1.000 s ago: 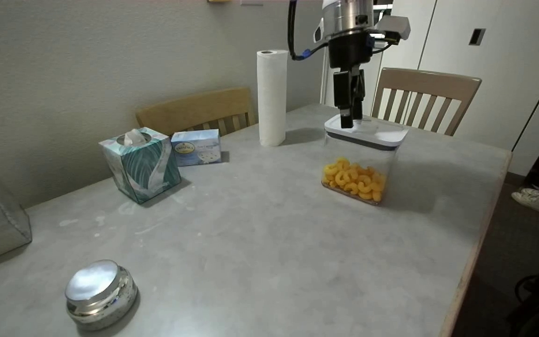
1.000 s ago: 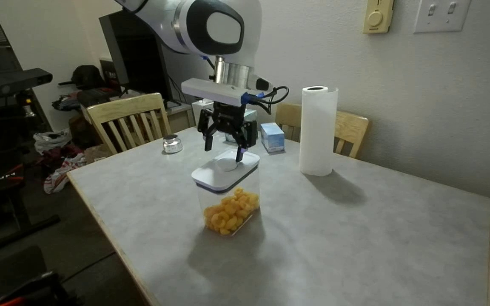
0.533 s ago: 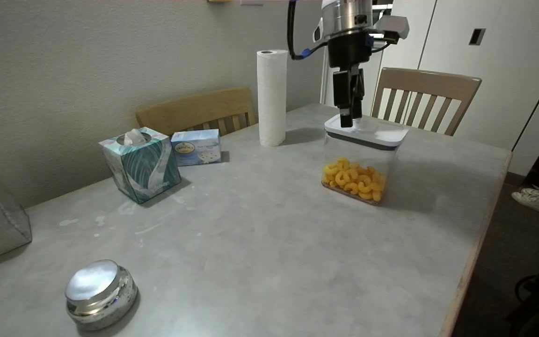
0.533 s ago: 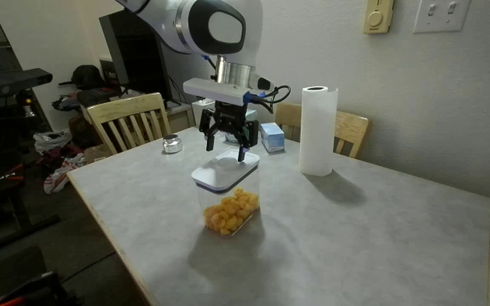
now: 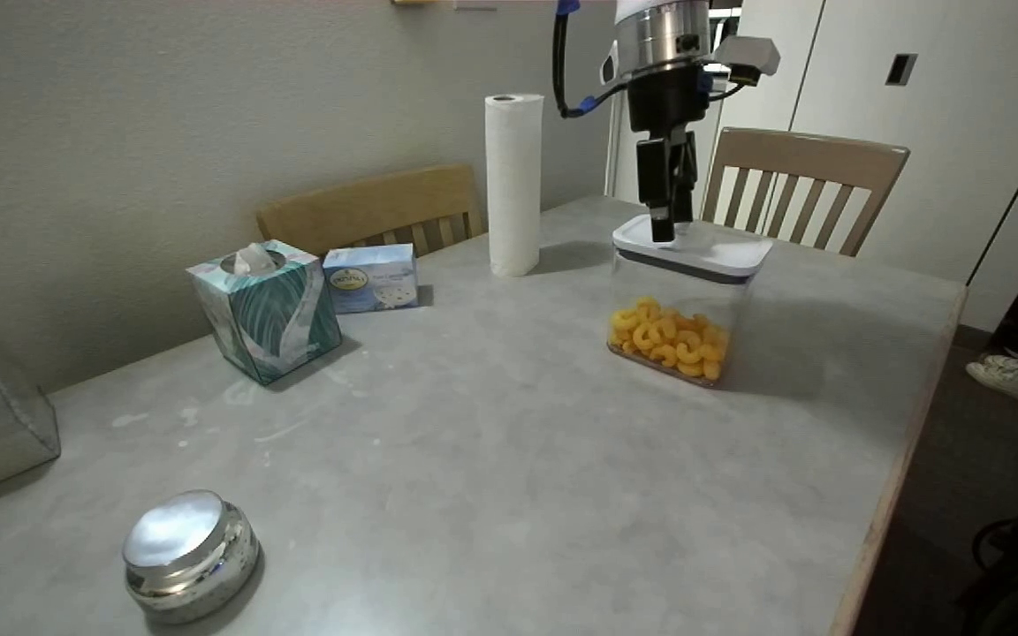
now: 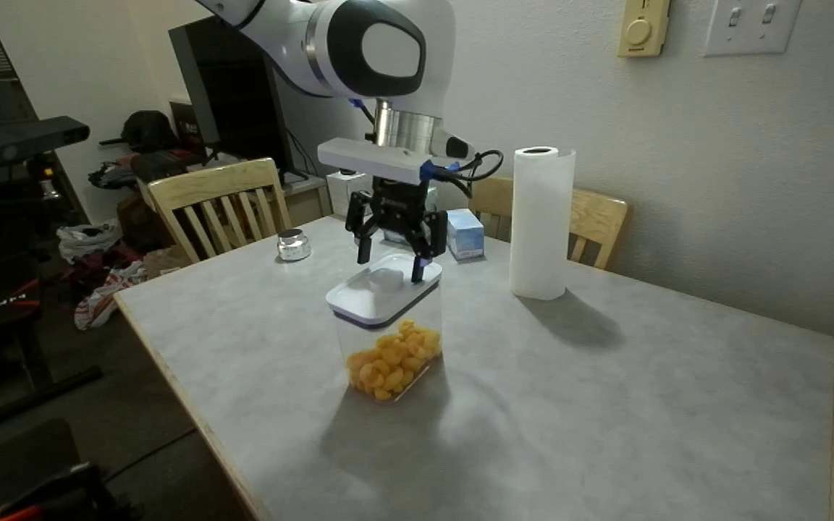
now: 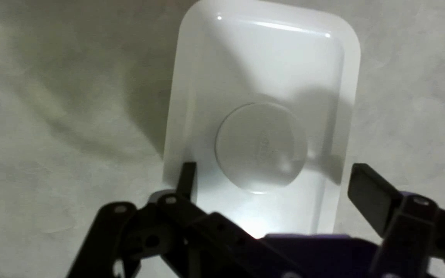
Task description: Press the button atop the lid and then put the lid on the table
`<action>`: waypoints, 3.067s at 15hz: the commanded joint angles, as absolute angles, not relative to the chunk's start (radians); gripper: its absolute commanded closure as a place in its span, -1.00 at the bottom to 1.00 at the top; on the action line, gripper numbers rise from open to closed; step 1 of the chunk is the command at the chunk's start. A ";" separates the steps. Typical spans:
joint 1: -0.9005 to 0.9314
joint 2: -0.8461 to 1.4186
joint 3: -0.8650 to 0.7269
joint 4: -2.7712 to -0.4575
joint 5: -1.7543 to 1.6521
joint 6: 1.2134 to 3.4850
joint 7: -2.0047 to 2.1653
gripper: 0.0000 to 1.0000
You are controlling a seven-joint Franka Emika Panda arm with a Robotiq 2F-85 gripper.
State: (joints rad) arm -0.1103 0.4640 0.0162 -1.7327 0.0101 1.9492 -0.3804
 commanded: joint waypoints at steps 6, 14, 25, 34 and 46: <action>-0.105 0.452 0.014 -1.771 0.019 1.971 -0.323 -0.34; -0.101 0.427 0.012 -1.802 0.026 1.992 -0.267 0.52; -0.081 0.361 -0.006 -1.817 -0.020 1.945 -0.184 0.52; -0.075 0.336 -0.007 -1.759 -0.059 1.885 -0.181 0.52; -0.033 0.513 0.031 -1.445 -0.024 1.808 -0.256 0.52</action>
State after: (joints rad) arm -0.0309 0.4301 0.0189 -1.5731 -0.0400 1.8663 -0.2211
